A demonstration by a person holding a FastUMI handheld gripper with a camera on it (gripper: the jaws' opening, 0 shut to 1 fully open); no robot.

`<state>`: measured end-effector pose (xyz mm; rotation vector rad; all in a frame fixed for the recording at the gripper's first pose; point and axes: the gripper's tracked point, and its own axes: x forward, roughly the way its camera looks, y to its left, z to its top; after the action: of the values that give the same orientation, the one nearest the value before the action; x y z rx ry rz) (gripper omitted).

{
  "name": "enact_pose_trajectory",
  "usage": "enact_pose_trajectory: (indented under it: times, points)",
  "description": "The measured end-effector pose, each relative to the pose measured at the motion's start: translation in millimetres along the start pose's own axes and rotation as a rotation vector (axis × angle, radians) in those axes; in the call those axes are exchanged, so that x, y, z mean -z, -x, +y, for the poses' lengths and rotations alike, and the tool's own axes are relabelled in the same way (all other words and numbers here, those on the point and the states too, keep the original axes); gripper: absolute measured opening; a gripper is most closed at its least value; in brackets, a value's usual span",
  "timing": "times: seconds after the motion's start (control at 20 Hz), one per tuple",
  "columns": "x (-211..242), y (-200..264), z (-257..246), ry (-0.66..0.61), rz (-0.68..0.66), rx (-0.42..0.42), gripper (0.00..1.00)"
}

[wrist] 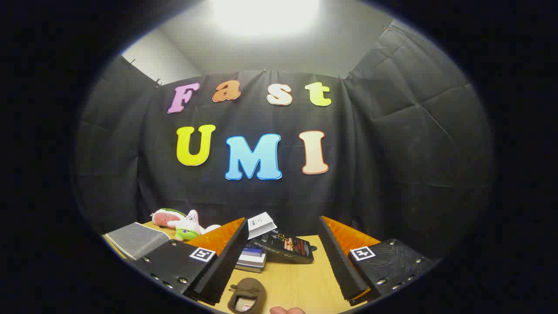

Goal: Open the storage box then place both shoes into the box .Put the left shoe in first, then the right shoe, with the right side of both shoes facing outward in a uniform manner.

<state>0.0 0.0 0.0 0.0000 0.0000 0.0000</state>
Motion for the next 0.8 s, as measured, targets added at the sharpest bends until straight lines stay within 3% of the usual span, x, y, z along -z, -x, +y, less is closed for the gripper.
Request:
enact_pose_trajectory:
  times: [0.35, 0.7, 0.8]
  points:
    - [-0.9, -13.7, 22.9, 0.012, 0.015, -0.050, 0.97]
    - [7.2, -34.7, 15.9, -0.041, 0.034, -0.021, 0.97]
    - [3.9, -37.7, 27.2, -0.053, 0.019, -0.046, 0.97]
